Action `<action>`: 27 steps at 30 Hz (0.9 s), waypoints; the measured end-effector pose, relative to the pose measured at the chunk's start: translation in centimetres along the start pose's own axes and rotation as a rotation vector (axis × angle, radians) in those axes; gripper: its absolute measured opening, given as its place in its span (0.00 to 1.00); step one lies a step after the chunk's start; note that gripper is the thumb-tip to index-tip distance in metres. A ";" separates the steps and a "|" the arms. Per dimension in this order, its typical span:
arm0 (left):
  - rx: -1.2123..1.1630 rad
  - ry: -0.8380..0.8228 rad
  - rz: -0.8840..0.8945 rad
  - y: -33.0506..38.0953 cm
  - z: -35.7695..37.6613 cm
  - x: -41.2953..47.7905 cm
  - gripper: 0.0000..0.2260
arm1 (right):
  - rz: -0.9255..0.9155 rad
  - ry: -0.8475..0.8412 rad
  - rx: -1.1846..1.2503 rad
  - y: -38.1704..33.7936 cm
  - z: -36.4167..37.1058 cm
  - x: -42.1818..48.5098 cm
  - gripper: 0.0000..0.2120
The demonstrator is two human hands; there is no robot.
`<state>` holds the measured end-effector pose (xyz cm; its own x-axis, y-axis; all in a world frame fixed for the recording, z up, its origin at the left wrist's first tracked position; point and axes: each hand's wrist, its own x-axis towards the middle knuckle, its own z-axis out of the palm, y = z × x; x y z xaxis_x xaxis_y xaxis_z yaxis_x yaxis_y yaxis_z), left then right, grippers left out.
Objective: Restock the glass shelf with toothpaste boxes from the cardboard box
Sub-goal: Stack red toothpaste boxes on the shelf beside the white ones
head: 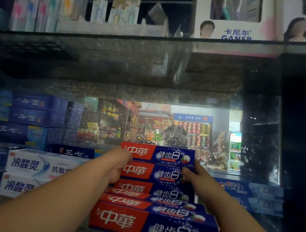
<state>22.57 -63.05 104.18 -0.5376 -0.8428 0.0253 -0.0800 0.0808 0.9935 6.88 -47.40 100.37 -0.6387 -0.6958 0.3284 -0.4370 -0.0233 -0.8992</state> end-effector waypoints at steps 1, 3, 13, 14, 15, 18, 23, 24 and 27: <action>0.012 -0.005 0.006 0.0 -0.1 -0.3 0.06 | -0.002 -0.001 0.014 -0.1 0.1 -0.3 0.16; 0.028 -0.002 0.055 0.2 -0.5 -1.2 0.07 | -0.013 0.006 0.078 -0.7 0.0 -1.1 0.19; 0.049 -0.167 0.308 -3.8 -3.8 -9.9 0.06 | 0.103 0.041 0.070 -1.4 -0.6 -7.4 0.31; 0.039 -0.176 0.287 -4.6 -4.2 -10.0 0.08 | 0.132 0.045 0.088 -1.0 -0.6 -8.0 0.38; 0.049 -0.175 0.269 -5.3 -4.5 -10.1 0.11 | 0.148 0.038 0.113 -0.8 -0.6 -8.8 0.44; 0.082 -0.181 0.198 -6.7 -5.2 -10.5 0.21 | 0.155 0.020 0.157 -1.1 0.4 -11.3 0.40; 0.070 -0.184 0.107 -7.0 -5.4 -10.7 0.12 | 0.128 0.098 0.181 -1.2 2.2 -11.3 0.34; 0.084 -0.158 0.102 -7.0 -5.1 -10.5 0.10 | 0.144 0.121 0.204 -1.4 2.5 -11.0 0.34; 0.152 -0.059 0.111 -6.9 -4.1 -9.4 0.05 | 0.221 0.168 0.239 -1.8 2.6 -9.7 0.31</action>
<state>31.60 -57.91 97.59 -0.5978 -0.7922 0.1225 -0.1413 0.2545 0.9567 15.51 -42.50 98.06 -0.8051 -0.5755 0.1439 -0.1295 -0.0663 -0.9894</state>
